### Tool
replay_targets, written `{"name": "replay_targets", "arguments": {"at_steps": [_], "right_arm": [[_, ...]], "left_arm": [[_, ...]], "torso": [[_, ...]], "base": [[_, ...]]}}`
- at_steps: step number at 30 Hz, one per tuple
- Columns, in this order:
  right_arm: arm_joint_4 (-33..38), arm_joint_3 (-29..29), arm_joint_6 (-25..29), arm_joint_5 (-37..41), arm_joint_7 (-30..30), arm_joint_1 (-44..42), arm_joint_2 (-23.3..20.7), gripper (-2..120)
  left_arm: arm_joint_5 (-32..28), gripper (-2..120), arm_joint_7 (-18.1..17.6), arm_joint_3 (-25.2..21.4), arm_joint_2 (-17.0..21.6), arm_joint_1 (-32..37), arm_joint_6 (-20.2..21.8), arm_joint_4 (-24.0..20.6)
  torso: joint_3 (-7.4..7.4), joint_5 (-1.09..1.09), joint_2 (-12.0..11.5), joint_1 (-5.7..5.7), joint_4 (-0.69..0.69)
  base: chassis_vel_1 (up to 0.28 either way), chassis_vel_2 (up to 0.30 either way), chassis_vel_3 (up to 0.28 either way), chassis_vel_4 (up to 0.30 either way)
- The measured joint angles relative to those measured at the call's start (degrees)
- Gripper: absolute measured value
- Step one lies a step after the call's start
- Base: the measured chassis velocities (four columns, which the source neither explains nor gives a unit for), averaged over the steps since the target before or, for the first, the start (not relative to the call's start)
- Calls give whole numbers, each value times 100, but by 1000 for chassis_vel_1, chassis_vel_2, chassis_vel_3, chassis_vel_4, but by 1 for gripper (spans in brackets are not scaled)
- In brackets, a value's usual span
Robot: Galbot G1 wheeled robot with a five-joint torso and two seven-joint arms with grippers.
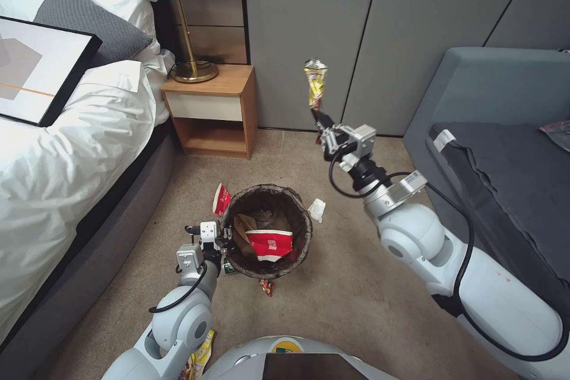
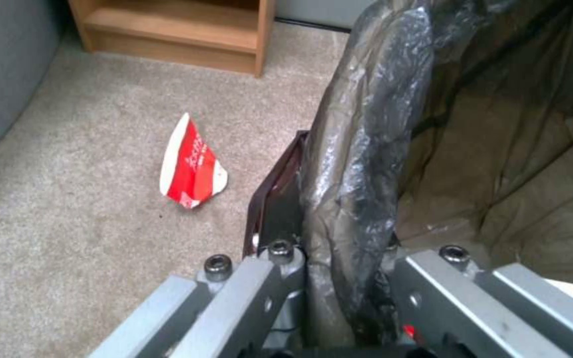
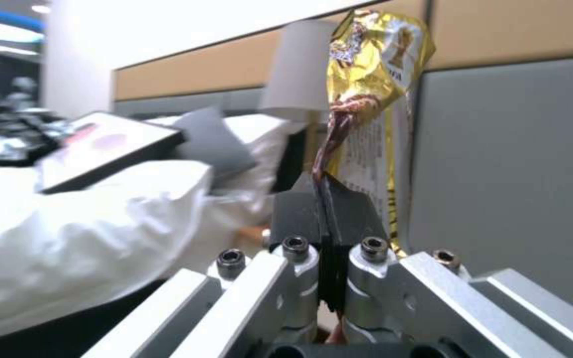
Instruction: Pick up the trash bin, then pick up the garbage from the floor and place it into the trash bin.
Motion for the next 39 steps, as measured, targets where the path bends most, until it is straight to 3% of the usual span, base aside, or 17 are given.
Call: {"name": "replay_targets", "arguments": {"at_steps": [4, 9, 17, 33, 39], "right_arm": [[197, -230, -31, 0, -101, 24, 13, 0], [413, -1113, 35, -88, -376, 132, -59, 0], [431, -1986, 109, -418, -532, -4, -228, 0], [369, -2265, 241, -838, -731, -686, -767, 0], [55, -2466, 277, -917, -705, -644, -708, 0]], "left_arm": [[13, 4, 0, 75, -17, -13, 25, 9], [40, 4, 5, 166, 9, -34, 58, 11], [39, 4, 5, 129, 3, -43, 65, -9], [46, 4, -14, 139, -57, -67, 71, -40], [44, 4, -22, 126, -54, -21, 85, -117]], "torso": [[0, 0, 0, 0, 0], [0, 1, 0, 0, 0], [0, 1, 0, 0, 0], [0, 1, 0, 0, 0], [0, 1, 0, 0, 0]], "base": [[0, 0, 0, 0], [0, 0, 0, 0], [0, 0, 0, 0], [0, 0, 0, 0], [0, 0, 0, 0]]}}
